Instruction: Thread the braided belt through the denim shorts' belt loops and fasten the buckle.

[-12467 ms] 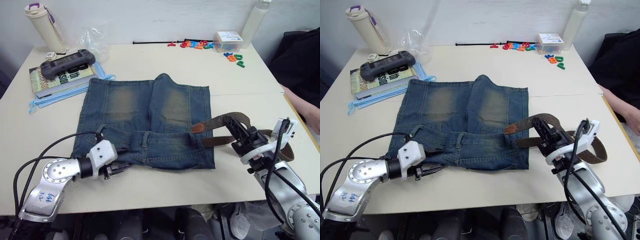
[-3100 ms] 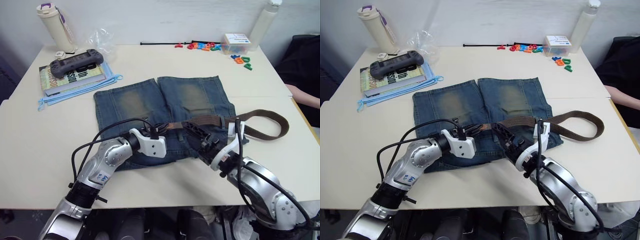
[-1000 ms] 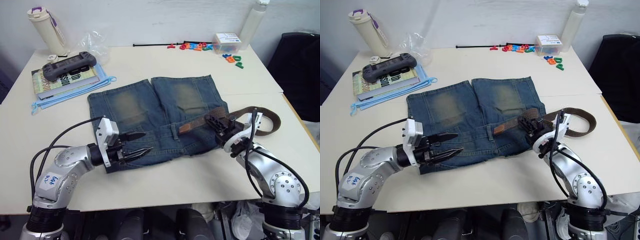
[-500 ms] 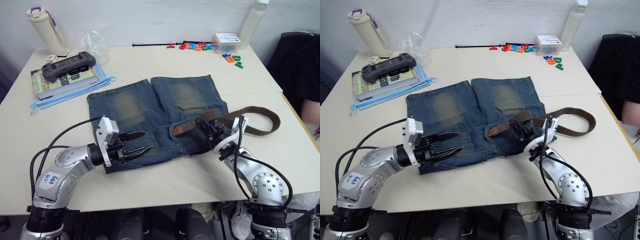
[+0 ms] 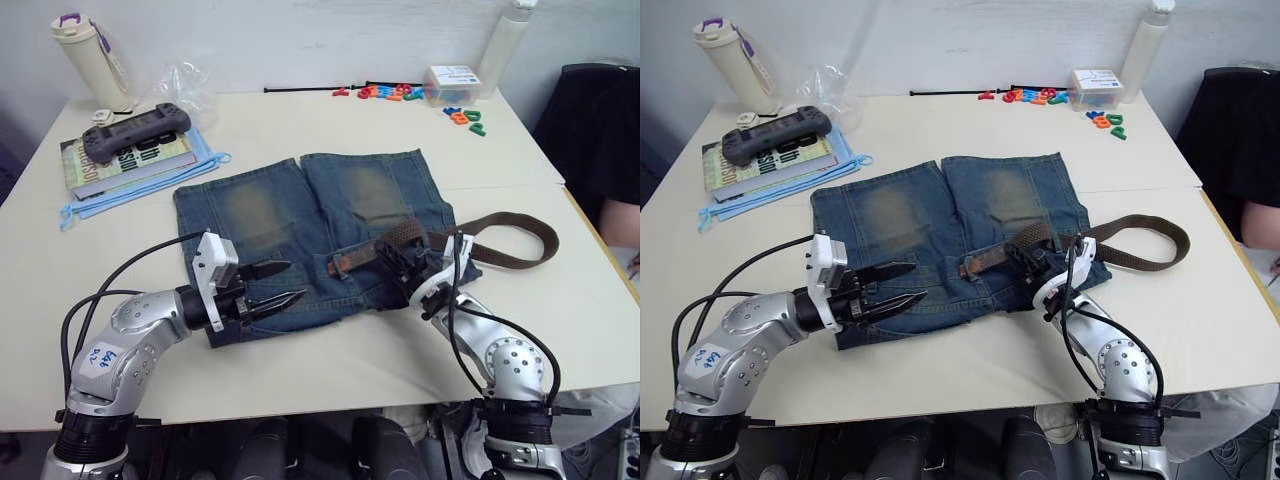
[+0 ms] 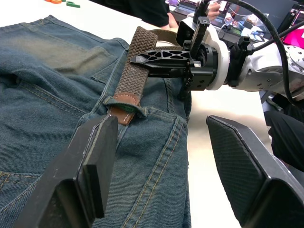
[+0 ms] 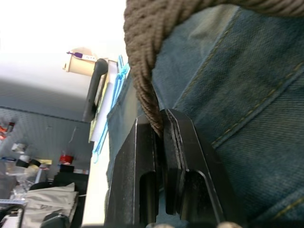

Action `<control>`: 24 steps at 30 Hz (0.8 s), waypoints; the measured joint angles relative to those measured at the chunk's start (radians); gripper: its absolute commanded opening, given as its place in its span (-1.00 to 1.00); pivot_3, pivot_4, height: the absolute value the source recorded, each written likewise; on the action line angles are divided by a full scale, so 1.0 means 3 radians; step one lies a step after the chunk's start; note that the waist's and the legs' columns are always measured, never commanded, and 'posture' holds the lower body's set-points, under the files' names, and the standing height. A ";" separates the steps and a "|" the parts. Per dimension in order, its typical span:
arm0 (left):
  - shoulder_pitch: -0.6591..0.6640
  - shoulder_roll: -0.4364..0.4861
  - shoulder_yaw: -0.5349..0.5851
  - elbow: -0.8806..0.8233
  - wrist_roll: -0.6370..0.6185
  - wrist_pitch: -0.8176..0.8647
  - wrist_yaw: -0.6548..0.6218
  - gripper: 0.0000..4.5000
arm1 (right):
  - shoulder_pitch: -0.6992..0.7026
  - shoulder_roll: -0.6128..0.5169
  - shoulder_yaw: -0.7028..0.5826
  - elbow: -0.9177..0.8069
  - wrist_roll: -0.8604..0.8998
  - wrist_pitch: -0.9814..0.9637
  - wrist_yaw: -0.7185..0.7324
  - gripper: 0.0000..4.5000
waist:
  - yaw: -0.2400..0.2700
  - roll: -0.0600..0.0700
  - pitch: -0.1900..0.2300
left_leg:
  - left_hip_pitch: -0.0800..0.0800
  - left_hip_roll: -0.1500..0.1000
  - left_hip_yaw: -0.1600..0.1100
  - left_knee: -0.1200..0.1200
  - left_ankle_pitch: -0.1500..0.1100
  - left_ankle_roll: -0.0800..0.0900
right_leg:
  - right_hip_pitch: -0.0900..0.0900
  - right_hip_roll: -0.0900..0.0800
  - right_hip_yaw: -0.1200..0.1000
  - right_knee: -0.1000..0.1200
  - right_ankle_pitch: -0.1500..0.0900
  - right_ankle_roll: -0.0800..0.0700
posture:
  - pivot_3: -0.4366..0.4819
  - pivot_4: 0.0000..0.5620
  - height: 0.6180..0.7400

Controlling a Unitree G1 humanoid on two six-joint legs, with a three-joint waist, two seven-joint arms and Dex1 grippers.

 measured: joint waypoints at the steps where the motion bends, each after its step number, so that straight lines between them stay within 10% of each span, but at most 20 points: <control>1: -0.0006 -0.0001 -0.0003 0.0000 0.0000 0.0000 0.0000 0.47 | 0.0000 -0.0010 -0.0003 0.0000 -0.0049 -0.0003 0.0060 -1.00 | 0.0000 0.0000 0.0000 | 0.0000 0.0000 0.0000 0.0000 0.0000 0.0000 | 0.0000 0.0000 0.0000 0.0000 0.0000 0.0000 | -0.05 -0.47 0.64; 14: -0.0054 0.0002 -0.0070 0.0045 0.0152 -0.0135 0.0016 0.47 | -0.0007 0.0228 -0.0021 0.0005 0.0043 0.0353 -0.0217 -1.00 | -0.0005 -0.0001 -0.0001 | 0.0007 0.0000 0.0000 -0.0020 0.0000 -0.0007 | 0.0001 0.0001 0.0001 -0.0010 0.0000 -0.0002 | -0.05 -0.47 0.64; 24: -0.0071 0.0209 -0.0536 0.0601 0.1701 -0.2039 0.0070 0.47 | -0.0156 0.0438 -0.0095 0.0265 0.0666 0.0620 -0.0692 -1.00 | -0.0023 -0.0003 -0.0002 | 0.0037 0.0006 0.0010 -0.0072 0.0004 -0.0011 | 0.0004 0.0009 0.0006 -0.0024 0.0000 -0.0022 | -0.05 -0.47 0.64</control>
